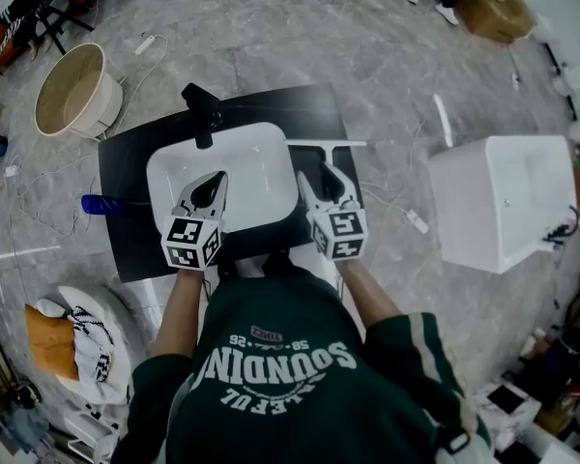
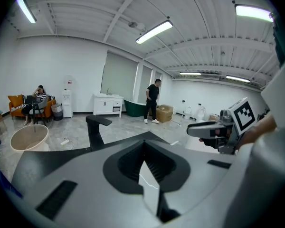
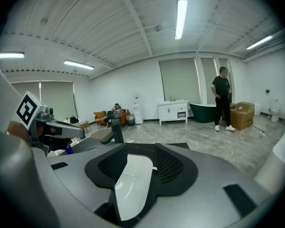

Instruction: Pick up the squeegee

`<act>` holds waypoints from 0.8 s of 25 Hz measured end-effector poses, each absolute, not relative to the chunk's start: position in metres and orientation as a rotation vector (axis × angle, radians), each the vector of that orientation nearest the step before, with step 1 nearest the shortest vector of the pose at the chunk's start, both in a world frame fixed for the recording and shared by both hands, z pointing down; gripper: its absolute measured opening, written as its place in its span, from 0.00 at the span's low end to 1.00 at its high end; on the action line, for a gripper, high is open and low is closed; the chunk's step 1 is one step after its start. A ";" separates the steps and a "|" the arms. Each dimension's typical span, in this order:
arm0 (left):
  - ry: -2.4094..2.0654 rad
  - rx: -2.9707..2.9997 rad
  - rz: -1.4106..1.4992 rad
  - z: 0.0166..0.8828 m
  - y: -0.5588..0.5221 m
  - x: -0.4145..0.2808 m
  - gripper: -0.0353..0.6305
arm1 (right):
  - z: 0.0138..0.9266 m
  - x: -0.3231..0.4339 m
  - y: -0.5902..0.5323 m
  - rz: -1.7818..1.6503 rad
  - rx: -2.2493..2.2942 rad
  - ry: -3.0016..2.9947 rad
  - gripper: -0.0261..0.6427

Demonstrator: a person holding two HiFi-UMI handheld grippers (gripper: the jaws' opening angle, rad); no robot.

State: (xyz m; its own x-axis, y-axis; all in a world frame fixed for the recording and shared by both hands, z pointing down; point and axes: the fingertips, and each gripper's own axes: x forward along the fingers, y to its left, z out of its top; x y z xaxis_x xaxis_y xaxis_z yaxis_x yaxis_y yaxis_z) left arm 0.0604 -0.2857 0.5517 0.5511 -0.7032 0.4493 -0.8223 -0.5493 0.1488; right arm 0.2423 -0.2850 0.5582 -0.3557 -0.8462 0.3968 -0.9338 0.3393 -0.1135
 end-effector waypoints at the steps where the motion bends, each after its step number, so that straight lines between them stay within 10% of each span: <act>1: -1.252 2.444 0.488 0.553 -0.285 0.063 0.06 | 0.560 0.246 -0.285 0.481 1.598 -2.332 0.28; 20: -1.243 2.362 0.532 0.575 -0.286 0.061 0.06 | 0.651 0.325 -0.307 0.675 1.610 -2.037 0.30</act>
State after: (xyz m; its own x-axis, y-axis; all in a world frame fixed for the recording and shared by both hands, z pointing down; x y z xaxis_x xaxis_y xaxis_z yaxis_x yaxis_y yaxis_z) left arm 0.0611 -0.2860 0.5753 0.5279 -0.6785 0.5108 -0.8379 -0.5144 0.1827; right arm 0.3249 -0.3074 0.6507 -0.2136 -0.7528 0.6226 -0.9757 0.1968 -0.0968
